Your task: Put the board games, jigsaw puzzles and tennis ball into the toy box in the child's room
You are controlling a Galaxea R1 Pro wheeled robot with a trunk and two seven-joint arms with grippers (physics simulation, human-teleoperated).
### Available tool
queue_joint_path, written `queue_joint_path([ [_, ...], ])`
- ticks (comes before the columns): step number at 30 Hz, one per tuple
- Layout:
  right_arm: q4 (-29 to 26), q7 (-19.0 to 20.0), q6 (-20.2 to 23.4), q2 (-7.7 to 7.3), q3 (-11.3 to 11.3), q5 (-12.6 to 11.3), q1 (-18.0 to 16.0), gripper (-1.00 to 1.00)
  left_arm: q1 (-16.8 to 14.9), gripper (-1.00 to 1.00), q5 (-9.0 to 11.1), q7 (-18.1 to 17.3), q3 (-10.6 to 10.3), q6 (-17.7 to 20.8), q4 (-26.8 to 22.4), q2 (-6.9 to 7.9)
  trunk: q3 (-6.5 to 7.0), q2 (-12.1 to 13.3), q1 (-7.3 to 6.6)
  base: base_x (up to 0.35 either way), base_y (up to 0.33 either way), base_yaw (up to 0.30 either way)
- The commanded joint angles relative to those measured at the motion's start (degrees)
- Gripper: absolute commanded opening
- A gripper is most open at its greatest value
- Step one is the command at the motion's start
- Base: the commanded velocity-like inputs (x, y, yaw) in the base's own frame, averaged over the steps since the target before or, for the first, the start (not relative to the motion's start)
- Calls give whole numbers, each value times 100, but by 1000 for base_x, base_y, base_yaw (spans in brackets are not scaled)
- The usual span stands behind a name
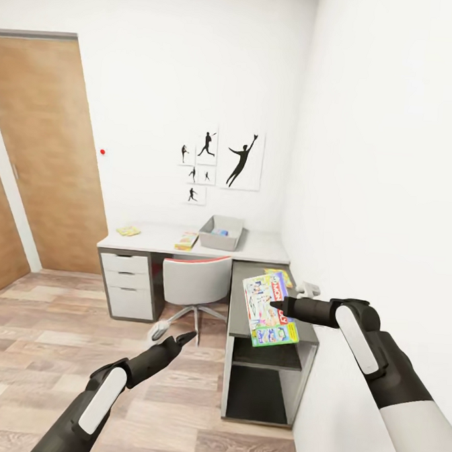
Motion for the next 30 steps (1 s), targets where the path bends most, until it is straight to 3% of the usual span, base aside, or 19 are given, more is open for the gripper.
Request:
queue_joint_path([
  [1,-18,58,13,-4,3,42,-2,-100,-3,100,36,2,3,36,-2,0,-7,-7,6,333,-120,-42],
  [14,-85,60,27,-4,-4,42,35,-100,-3,100,41,2,5,36,-2,5,-7,-7,6,313,-106,-13],
  [30,-308,59,36,-4,88,50,63,-100,-3,100,43,1,14,44,-2,8,-7,-7,6,57,-14,-1],
])
